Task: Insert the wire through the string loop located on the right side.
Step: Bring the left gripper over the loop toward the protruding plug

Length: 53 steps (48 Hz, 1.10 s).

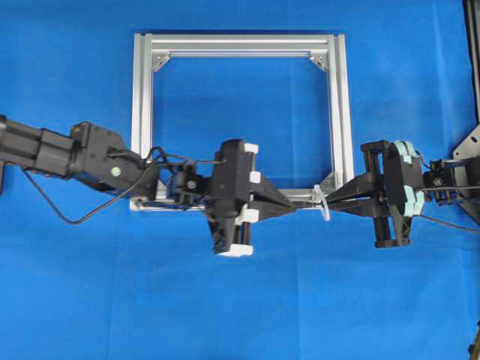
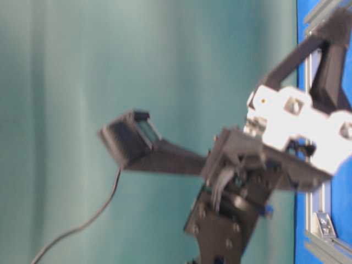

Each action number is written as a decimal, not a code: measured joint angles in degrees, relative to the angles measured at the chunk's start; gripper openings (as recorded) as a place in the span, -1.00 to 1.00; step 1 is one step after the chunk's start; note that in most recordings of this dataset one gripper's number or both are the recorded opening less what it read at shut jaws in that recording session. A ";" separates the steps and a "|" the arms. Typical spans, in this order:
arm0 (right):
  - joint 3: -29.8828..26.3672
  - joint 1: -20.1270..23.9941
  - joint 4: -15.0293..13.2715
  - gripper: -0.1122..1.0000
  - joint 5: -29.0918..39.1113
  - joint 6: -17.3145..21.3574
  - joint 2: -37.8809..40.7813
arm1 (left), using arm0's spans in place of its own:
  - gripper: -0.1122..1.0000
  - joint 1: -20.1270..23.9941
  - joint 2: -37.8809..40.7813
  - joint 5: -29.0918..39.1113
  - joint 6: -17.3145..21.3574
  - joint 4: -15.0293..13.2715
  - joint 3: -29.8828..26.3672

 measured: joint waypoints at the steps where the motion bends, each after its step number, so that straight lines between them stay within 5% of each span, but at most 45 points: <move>1: 0.00 0.00 0.00 -0.87 0.00 0.00 0.09 | -0.80 0.09 0.18 0.18 0.00 0.00 -0.26; 21: 0.00 0.09 0.09 -0.87 0.00 0.00 0.09 | -0.76 0.44 0.79 0.79 0.00 0.09 -1.32; 38: 0.00 0.09 0.00 -0.87 0.09 0.00 0.09 | 0.79 0.26 0.79 0.79 -0.18 0.09 -1.49; 53: 0.00 0.00 0.00 -0.87 0.18 0.00 0.00 | 0.78 0.26 2.64 0.62 -0.18 0.09 -2.29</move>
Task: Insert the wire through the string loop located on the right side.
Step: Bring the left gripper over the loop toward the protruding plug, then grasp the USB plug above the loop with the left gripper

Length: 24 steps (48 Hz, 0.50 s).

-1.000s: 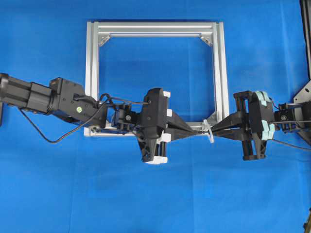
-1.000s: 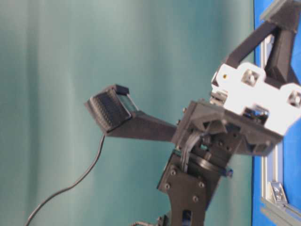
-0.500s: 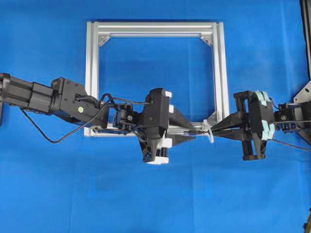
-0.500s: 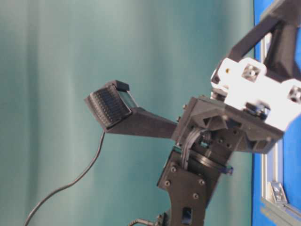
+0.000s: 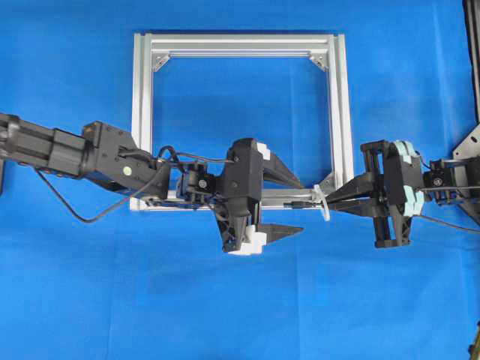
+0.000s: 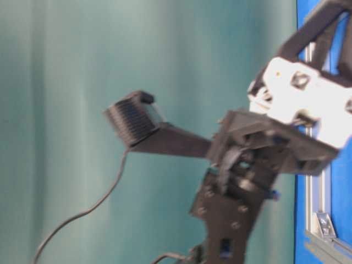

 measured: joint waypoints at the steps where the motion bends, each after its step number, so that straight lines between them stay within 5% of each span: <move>1: 0.00 0.09 0.00 -0.87 0.00 0.00 0.09 | 0.78 0.00 0.53 -0.09 0.09 0.00 -0.26; 24: 0.00 0.00 0.00 -0.87 -0.09 0.00 0.09 | 0.78 0.26 4.83 0.00 0.00 0.00 -2.20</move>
